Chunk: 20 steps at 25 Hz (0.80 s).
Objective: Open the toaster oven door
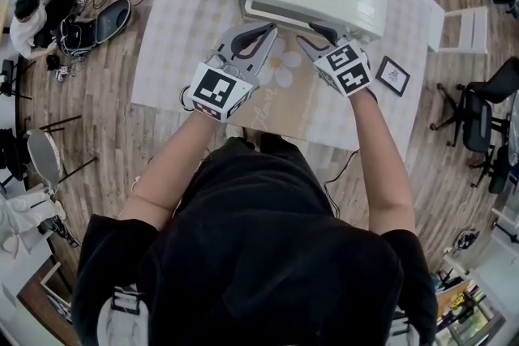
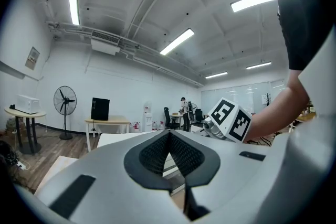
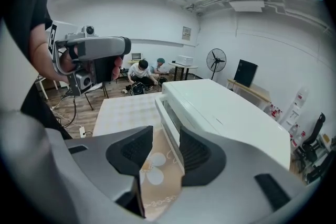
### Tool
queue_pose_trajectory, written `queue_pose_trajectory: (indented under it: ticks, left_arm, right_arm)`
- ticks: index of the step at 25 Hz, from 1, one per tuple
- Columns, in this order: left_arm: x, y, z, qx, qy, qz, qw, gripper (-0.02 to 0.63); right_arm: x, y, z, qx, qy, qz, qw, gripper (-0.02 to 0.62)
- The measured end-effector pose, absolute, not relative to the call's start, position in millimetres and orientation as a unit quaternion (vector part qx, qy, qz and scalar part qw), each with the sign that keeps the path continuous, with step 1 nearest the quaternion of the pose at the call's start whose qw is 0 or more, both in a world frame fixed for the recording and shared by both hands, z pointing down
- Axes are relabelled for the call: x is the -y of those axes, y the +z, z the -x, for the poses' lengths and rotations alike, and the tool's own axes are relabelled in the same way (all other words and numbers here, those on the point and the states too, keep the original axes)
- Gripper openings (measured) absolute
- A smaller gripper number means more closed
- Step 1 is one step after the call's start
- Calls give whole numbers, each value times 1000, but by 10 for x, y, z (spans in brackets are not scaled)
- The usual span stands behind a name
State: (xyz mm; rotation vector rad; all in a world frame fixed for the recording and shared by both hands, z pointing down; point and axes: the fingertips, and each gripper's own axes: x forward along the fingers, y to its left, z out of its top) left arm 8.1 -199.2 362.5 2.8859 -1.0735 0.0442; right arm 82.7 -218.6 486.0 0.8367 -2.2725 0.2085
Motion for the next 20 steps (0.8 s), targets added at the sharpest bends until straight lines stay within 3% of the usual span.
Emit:
queue_pose_trajectory:
  ticks: [20]
  left_arm:
    - [2062, 3721, -117, 355, 24, -934, 35, 15]
  right_arm:
    - [2404, 5353, -956, 811, -15, -244, 532, 132]
